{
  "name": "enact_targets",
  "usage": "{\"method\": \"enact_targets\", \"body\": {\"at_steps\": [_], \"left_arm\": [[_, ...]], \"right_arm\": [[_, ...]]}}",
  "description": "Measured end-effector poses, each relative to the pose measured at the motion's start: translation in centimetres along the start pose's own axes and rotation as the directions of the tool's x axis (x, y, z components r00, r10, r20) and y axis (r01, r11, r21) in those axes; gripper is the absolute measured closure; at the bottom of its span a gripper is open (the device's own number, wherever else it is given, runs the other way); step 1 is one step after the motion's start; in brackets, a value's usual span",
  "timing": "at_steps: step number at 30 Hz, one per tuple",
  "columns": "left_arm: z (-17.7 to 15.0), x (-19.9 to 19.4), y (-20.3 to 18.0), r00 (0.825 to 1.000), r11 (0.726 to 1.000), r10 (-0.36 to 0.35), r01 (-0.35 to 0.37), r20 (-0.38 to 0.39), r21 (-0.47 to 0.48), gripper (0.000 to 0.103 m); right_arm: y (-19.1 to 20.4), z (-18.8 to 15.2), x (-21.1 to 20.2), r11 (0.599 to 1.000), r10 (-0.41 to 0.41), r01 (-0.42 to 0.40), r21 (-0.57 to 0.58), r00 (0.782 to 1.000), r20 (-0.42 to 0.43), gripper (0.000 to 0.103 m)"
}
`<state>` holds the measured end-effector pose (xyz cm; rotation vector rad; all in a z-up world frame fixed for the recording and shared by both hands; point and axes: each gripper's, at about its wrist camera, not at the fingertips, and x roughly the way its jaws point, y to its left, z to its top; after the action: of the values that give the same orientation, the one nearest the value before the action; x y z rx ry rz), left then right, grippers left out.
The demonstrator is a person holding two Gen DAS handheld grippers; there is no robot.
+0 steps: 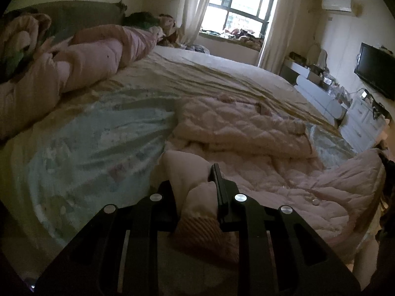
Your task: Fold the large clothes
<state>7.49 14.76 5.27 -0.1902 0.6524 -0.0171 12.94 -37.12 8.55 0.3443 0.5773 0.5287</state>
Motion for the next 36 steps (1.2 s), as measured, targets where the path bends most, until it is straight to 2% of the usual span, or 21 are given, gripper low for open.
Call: {"method": "enact_targets", "body": {"at_steps": [9, 27, 36], "left_arm": [[3.8, 1.4, -1.0, 0.999, 1.000, 0.007, -0.008, 0.048, 0.030, 0.089], [10.8, 5.6, -1.2, 0.997, 0.998, -0.009, 0.005, 0.082, 0.057, 0.089], [13.1, 7.4, -2.0, 0.993, 0.996, 0.036, -0.045, 0.110, 0.082, 0.088]], "right_arm": [[-0.6, 2.9, 2.4, 0.998, -0.063, 0.065, -0.020, 0.996, 0.062, 0.088], [-1.9, 9.3, 7.6, 0.989, -0.143, 0.145, -0.014, 0.985, 0.096, 0.088], [-3.1, 12.5, 10.9, 0.984, -0.178, 0.179, 0.008, 0.976, 0.123, 0.088]]}}
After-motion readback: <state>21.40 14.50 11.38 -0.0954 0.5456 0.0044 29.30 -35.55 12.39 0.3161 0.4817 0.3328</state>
